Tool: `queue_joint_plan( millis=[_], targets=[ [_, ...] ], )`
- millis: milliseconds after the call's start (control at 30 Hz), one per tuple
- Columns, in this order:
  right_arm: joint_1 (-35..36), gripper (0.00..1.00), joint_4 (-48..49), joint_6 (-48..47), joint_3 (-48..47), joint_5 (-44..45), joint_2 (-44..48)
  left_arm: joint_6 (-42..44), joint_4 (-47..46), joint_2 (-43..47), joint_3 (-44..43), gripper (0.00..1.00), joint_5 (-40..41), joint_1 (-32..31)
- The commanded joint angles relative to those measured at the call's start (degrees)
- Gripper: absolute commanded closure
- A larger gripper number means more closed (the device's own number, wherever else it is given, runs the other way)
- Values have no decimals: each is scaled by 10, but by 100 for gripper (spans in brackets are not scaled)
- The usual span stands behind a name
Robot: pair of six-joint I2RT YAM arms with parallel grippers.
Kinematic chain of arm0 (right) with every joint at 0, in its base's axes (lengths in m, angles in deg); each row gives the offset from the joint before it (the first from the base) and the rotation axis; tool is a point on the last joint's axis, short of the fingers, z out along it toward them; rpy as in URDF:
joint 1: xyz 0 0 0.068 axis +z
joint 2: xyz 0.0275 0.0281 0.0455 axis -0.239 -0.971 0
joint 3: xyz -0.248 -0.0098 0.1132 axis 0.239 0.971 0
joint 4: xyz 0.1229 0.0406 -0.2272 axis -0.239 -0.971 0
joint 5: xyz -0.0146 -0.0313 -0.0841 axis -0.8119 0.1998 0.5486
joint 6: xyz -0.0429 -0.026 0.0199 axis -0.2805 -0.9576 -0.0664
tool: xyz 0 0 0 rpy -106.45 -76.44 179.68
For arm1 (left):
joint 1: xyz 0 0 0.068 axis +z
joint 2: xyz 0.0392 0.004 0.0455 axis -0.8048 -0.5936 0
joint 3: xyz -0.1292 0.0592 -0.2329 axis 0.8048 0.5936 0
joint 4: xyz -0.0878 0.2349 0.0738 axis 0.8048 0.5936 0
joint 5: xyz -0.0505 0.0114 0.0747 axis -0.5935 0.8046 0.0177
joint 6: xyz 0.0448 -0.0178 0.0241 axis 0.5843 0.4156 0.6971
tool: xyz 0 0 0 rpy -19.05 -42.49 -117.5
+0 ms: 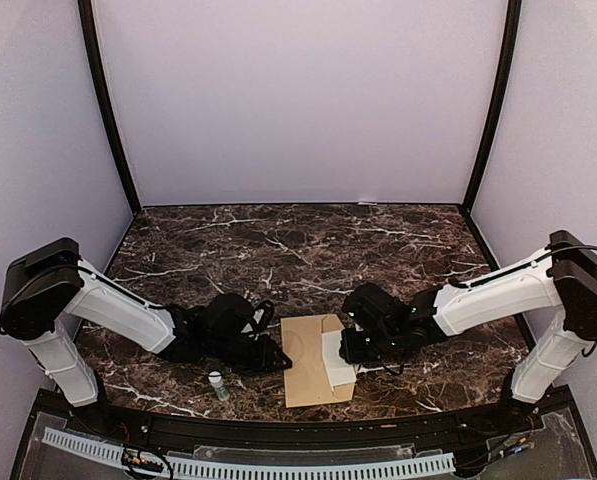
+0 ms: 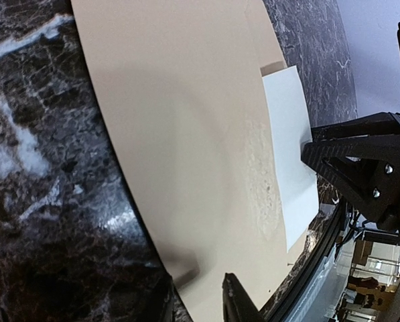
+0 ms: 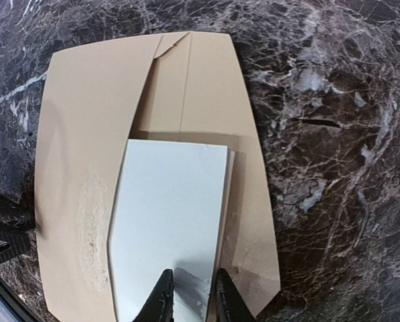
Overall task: Place the letter into the envelope and seal it
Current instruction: Place the letter in the envelope.
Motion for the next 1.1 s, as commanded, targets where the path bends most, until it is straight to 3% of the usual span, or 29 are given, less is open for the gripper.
queue_joint_plan(
  millis=[0, 833, 1067],
  targets=[
    [11, 81, 16, 2, -20, -8, -10, 1, 11, -12, -6, 75, -8, 2],
    [32, 83, 28, 6, -56, -28, -43, -1, -2, -14, -8, 76, -20, 2],
    [32, 74, 5, 15, -47, -7, -9, 2, 13, 34, 8, 73, 16, 2]
  ],
)
